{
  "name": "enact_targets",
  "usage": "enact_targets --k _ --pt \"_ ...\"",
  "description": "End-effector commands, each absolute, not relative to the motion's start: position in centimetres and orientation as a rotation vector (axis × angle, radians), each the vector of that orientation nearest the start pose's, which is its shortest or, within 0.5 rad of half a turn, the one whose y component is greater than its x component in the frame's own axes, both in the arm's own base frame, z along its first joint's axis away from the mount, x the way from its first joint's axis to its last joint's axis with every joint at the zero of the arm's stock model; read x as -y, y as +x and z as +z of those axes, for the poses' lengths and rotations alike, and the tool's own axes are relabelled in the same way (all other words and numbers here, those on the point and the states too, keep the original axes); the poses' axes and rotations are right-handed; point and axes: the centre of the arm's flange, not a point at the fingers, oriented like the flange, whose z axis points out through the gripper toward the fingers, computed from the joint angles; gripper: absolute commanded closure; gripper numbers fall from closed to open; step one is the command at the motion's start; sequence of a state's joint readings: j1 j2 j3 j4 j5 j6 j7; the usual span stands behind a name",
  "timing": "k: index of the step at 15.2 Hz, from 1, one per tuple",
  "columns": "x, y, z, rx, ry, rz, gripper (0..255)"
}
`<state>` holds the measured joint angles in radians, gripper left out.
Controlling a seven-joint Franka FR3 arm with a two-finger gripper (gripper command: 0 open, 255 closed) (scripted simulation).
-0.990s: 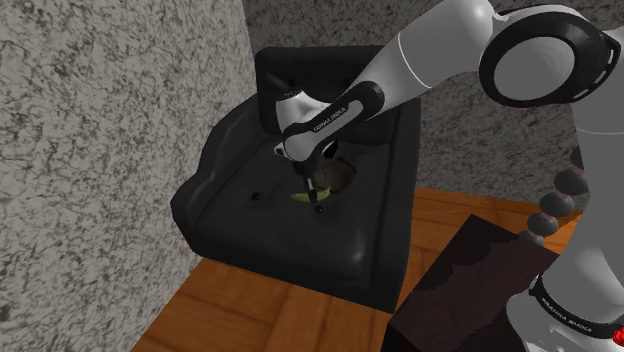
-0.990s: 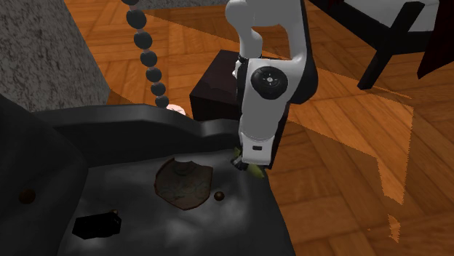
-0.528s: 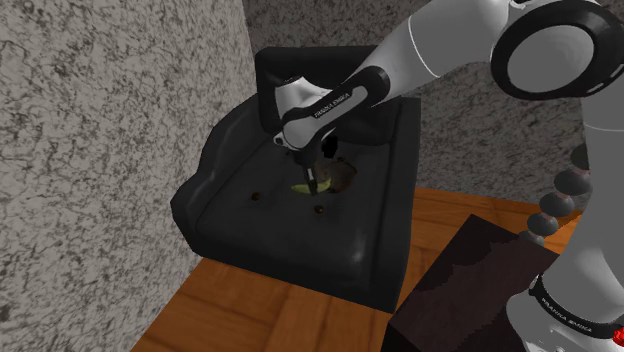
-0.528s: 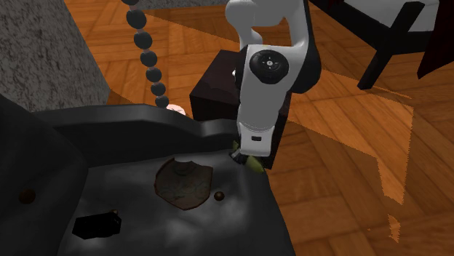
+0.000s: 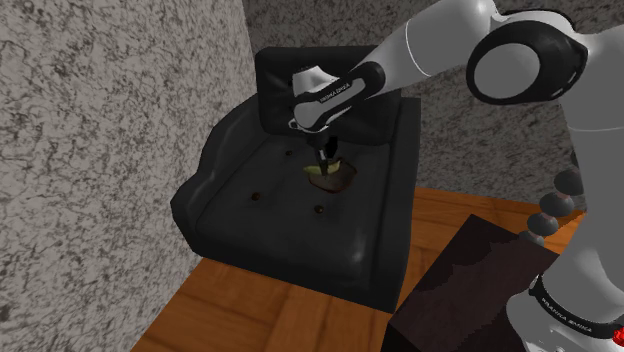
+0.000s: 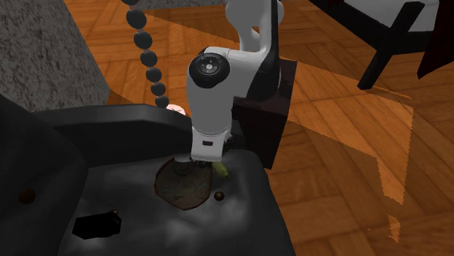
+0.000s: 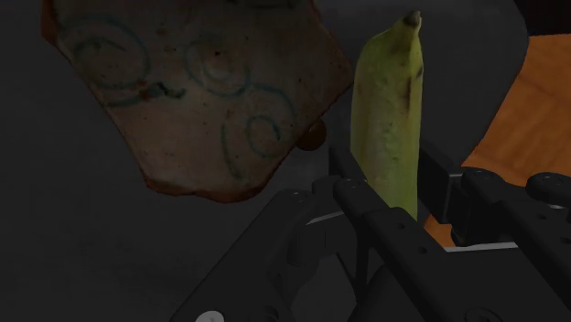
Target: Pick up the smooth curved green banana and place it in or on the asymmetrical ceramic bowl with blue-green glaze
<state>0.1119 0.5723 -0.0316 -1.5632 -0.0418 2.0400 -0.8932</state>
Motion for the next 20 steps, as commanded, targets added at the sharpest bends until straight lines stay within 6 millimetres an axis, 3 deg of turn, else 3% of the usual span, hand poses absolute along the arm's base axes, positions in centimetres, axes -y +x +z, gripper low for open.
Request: enact_targets --k 1,7,20 --pt "-3.5 69.5 30.1 1.509 -2.763 0.171 255" --pt "4.0 73.0 30.0 1.509 -2.763 0.171 255" --pt "4.0 73.0 23.3 1.509 -2.763 0.171 255"
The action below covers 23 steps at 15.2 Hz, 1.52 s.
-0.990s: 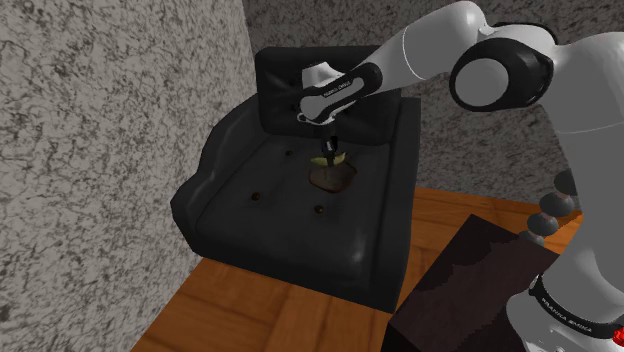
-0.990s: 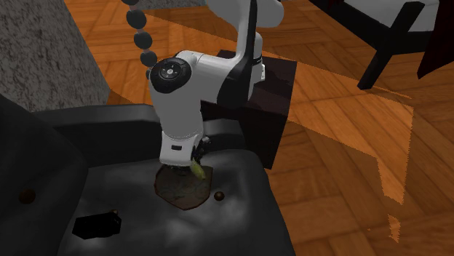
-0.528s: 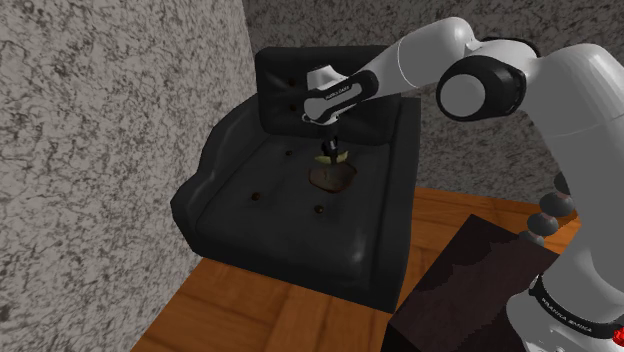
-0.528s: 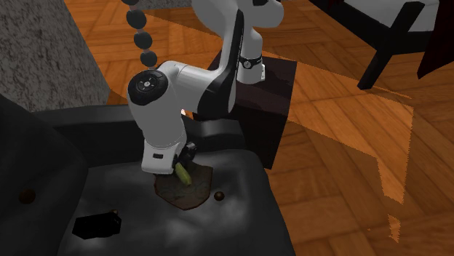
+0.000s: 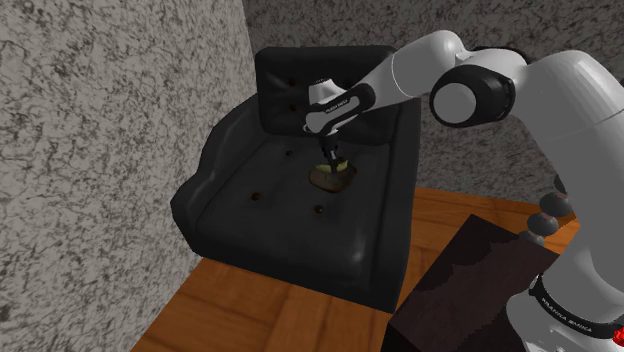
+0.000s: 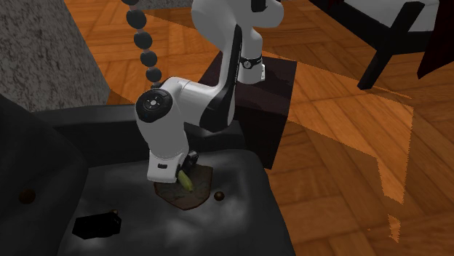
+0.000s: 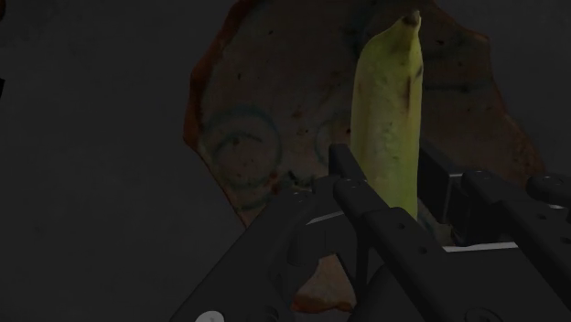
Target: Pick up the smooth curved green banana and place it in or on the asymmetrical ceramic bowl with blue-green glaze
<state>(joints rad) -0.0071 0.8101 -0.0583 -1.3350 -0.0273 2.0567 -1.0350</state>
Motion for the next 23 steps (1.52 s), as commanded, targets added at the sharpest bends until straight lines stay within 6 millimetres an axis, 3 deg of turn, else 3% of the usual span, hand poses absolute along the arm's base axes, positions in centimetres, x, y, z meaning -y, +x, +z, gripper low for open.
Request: enact_targets --k 1,7,8,13,17,23 --pt "4.0 73.0 23.3 1.509 -2.763 0.171 255" --pt "4.0 73.0 23.3 1.509 -2.763 0.171 255" --pt "4.0 73.0 23.3 1.509 -2.763 0.171 0" --pt "4.0 73.0 23.3 1.509 -2.763 0.171 0" --pt "3.7 73.5 28.3 1.509 -2.763 0.171 0" --pt "3.7 73.5 28.3 1.509 -2.763 0.171 0"
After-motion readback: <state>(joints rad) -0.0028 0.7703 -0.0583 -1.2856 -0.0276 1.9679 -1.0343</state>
